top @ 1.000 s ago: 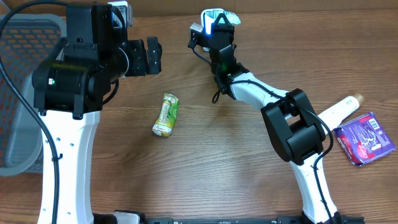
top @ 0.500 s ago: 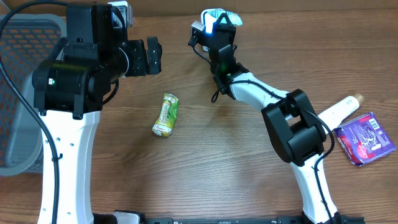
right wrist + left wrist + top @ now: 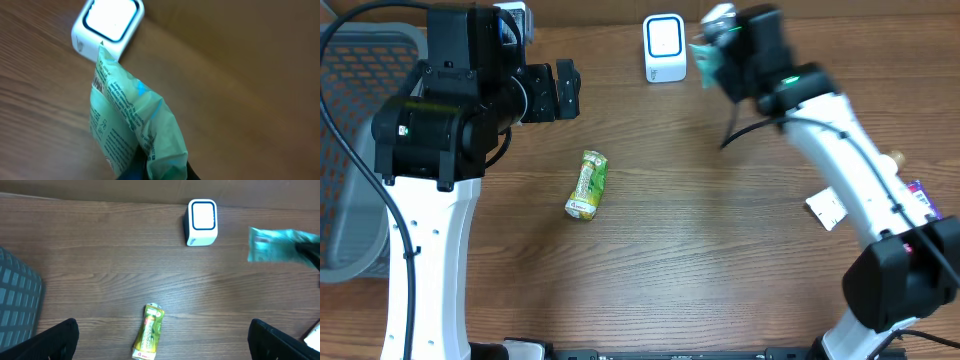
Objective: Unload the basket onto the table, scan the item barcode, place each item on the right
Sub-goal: 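Carry the mint-green packet right and release it near the tube, then reach the right gripper to the green-yellow pouch and grasp it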
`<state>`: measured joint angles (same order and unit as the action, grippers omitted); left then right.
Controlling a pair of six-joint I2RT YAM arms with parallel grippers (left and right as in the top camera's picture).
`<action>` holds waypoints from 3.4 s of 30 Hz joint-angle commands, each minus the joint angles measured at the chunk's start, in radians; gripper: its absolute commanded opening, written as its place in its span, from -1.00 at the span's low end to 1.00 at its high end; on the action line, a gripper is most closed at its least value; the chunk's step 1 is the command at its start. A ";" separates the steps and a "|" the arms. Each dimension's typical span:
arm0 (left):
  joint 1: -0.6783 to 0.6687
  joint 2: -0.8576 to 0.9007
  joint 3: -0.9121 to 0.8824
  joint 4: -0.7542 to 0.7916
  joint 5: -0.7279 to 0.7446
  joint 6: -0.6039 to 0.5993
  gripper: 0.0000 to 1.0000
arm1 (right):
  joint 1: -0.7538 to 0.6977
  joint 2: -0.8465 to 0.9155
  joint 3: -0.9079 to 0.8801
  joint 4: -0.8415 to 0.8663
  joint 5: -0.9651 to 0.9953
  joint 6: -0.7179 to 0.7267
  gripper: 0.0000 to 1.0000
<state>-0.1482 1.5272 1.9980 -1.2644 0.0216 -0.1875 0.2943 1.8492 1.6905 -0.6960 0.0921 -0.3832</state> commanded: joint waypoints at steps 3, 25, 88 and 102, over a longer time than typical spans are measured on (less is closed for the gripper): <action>0.004 0.004 0.001 0.004 -0.003 0.008 0.99 | -0.139 -0.014 0.009 -0.106 -0.461 0.373 -0.93; 0.004 0.004 0.001 0.004 -0.003 0.008 0.99 | -0.356 -0.018 -0.073 -0.467 -0.383 0.441 -0.93; 0.004 0.004 0.001 0.004 -0.003 0.008 0.99 | -0.175 0.008 -0.064 -0.184 -0.720 0.677 1.00; 0.004 0.004 0.001 0.004 -0.003 0.008 0.99 | 0.415 0.238 -0.097 0.209 -0.292 1.129 1.00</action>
<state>-0.1482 1.5280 1.9980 -1.2640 0.0212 -0.1875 0.6277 2.0556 1.6020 -0.5289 -0.3946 0.6445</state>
